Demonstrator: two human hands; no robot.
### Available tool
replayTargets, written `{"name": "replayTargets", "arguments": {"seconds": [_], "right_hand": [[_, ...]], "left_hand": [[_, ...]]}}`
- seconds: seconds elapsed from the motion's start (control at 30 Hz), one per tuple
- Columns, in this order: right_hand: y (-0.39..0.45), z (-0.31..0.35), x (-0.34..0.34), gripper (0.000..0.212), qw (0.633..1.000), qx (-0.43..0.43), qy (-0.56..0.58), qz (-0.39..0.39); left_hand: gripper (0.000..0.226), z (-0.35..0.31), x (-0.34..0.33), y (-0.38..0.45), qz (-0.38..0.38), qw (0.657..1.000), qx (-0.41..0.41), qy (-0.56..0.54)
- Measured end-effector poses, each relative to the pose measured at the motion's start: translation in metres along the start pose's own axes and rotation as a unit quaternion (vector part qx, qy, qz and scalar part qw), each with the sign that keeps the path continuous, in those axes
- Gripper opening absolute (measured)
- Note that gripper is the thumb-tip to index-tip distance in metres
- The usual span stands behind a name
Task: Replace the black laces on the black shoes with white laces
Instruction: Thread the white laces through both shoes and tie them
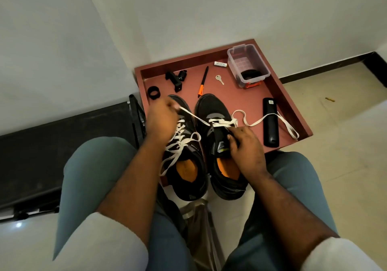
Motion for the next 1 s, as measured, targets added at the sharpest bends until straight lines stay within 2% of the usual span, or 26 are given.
{"name": "replayTargets", "arguments": {"seconds": [0.03, 0.1, 0.13, 0.2, 0.23, 0.27, 0.3, 0.33, 0.37, 0.4, 0.43, 0.47, 0.53, 0.63, 0.7, 0.8, 1.0], "right_hand": [[0.0, -0.001, 0.0, 0.03, 1.0, -0.005, -0.003, 0.001], [0.001, -0.002, 0.001, 0.031, 1.0, -0.007, -0.007, 0.0], [0.001, -0.001, 0.001, 0.031, 1.0, -0.007, -0.008, 0.0], [0.003, 0.002, 0.0, 0.032, 1.0, -0.007, -0.009, 0.003], [0.003, 0.003, -0.001, 0.032, 1.0, -0.008, -0.012, 0.004], [0.003, 0.005, -0.001, 0.033, 1.0, -0.009, -0.015, 0.004], [0.003, 0.006, -0.002, 0.034, 1.0, -0.009, -0.02, 0.005], [0.004, 0.007, -0.002, 0.035, 1.0, -0.008, -0.025, 0.007], [0.003, 0.007, -0.002, 0.035, 1.0, -0.007, -0.029, 0.009], [0.003, 0.008, -0.002, 0.036, 0.999, -0.008, -0.031, 0.011], [0.003, 0.008, -0.002, 0.036, 0.999, -0.008, -0.031, 0.011], [0.003, 0.007, -0.002, 0.036, 0.999, -0.009, -0.031, 0.011], [0.002, 0.007, -0.002, 0.036, 0.999, -0.011, -0.031, 0.01], [0.001, 0.006, -0.002, 0.038, 0.999, -0.02, -0.039, 0.015], [0.001, 0.007, -0.003, 0.039, 0.998, -0.023, -0.05, 0.018], [0.003, 0.005, 0.0, 0.041, 0.998, -0.03, -0.059, 0.01], [0.002, 0.006, -0.001, 0.036, 0.999, -0.03, -0.029, -0.004]], "left_hand": [[0.014, 0.013, 0.035, 0.004, -0.135, 0.989, 0.027, -0.046], [0.019, 0.036, 0.101, 0.001, -0.368, 0.921, 0.059, -0.114], [0.017, 0.041, 0.122, -0.002, -0.433, 0.889, 0.05, -0.138], [0.015, 0.032, 0.138, -0.013, -0.476, 0.873, 0.007, -0.103], [0.021, 0.022, 0.13, -0.017, -0.46, 0.885, -0.031, -0.065], [0.027, 0.011, 0.114, -0.017, -0.412, 0.907, -0.077, -0.033], [0.028, -0.003, 0.09, -0.017, -0.325, 0.939, -0.107, -0.036], [0.028, -0.015, 0.059, -0.015, -0.2, 0.973, -0.114, -0.031], [0.029, -0.023, 0.024, -0.015, -0.07, 0.991, -0.11, 0.001], [0.029, -0.027, -0.009, -0.017, 0.038, 0.993, -0.096, 0.061], [0.027, -0.025, -0.036, -0.019, 0.114, 0.983, -0.08, 0.119], [0.022, -0.024, -0.055, -0.019, 0.157, 0.97, -0.068, 0.173], [0.012, -0.024, -0.069, -0.018, 0.189, 0.956, -0.05, 0.219], [0.015, -0.021, -0.051, -0.011, 0.192, 0.973, -0.013, 0.131], [0.015, -0.009, -0.019, -0.001, 0.143, 0.985, 0.028, 0.093], [0.014, 0.009, 0.03, 0.008, 0.059, 0.986, 0.076, 0.136], [0.008, -0.013, 0.026, -0.013, 0.01, 1.0, 0.024, -0.006]]}}
Point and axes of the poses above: each hand's wrist, its own y-axis towards the middle knuckle, its own x-axis out of the back of the hand, z = x × y, the point moved 5 cm from there along y, towards the middle knuckle, and after that the axes turned 9 degrees about z, right-handed, at the moved point
